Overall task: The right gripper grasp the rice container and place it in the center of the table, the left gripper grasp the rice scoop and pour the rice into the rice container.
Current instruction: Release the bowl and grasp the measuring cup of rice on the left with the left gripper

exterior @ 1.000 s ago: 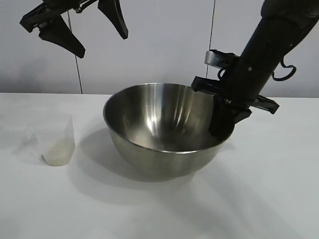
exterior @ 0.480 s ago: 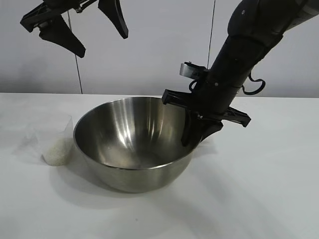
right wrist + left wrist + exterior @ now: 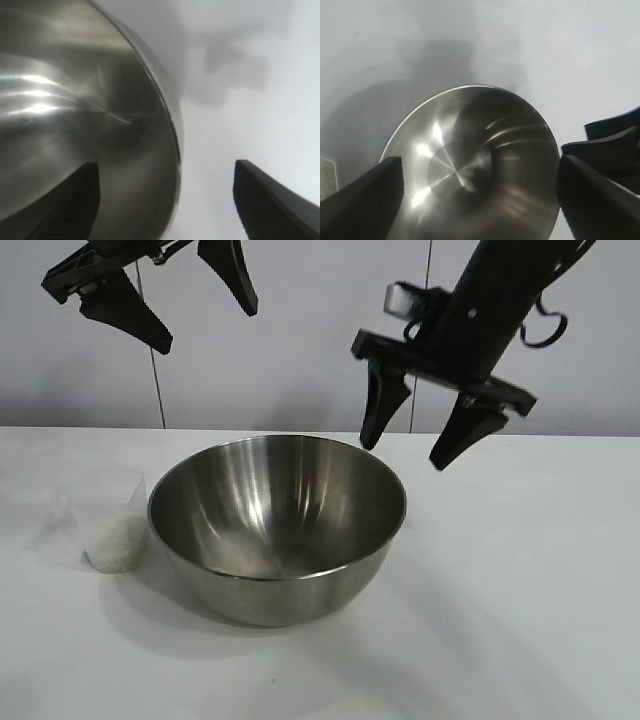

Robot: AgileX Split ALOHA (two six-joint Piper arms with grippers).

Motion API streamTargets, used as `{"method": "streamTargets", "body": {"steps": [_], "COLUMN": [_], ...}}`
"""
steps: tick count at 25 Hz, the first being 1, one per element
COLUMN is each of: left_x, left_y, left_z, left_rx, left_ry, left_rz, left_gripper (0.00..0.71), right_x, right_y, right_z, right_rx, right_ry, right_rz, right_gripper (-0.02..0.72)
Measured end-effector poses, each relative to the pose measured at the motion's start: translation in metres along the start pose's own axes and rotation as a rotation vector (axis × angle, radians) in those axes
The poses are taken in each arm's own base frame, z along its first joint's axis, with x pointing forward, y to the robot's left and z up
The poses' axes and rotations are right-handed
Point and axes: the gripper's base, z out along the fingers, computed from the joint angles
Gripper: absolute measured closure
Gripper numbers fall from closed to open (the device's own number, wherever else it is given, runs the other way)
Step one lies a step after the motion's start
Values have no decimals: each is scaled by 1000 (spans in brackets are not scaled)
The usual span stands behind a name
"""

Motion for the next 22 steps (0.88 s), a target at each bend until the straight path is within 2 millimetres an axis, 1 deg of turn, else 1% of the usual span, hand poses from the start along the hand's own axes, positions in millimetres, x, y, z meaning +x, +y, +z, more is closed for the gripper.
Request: {"method": "streamTargets", "body": {"steps": [3, 6, 7, 9, 13, 22], "left_x": [0, 0, 0, 0, -1, -9], "left_y": [0, 0, 0, 0, 0, -1], "left_z": [0, 0, 0, 0, 0, 0], "left_rx": [0, 0, 0, 0, 1, 13], "left_ry": [0, 0, 0, 0, -6, -102], "left_rz": [0, 0, 0, 0, 0, 0], "left_gripper": [110, 110, 110, 110, 110, 110], "right_x": [-8, -14, -15, -15, -14, -14], "right_y": [0, 2, 2, 0, -2, -2], "right_z": [-34, -57, -60, -63, -64, -64], "right_rx": [18, 54, 69, 100, 124, 125], "right_ry": [-61, -129, -137, -140, -131, -130], "right_rz": [-24, -47, -52, -52, -51, -49], "right_gripper": [187, 187, 187, 187, 187, 187]}}
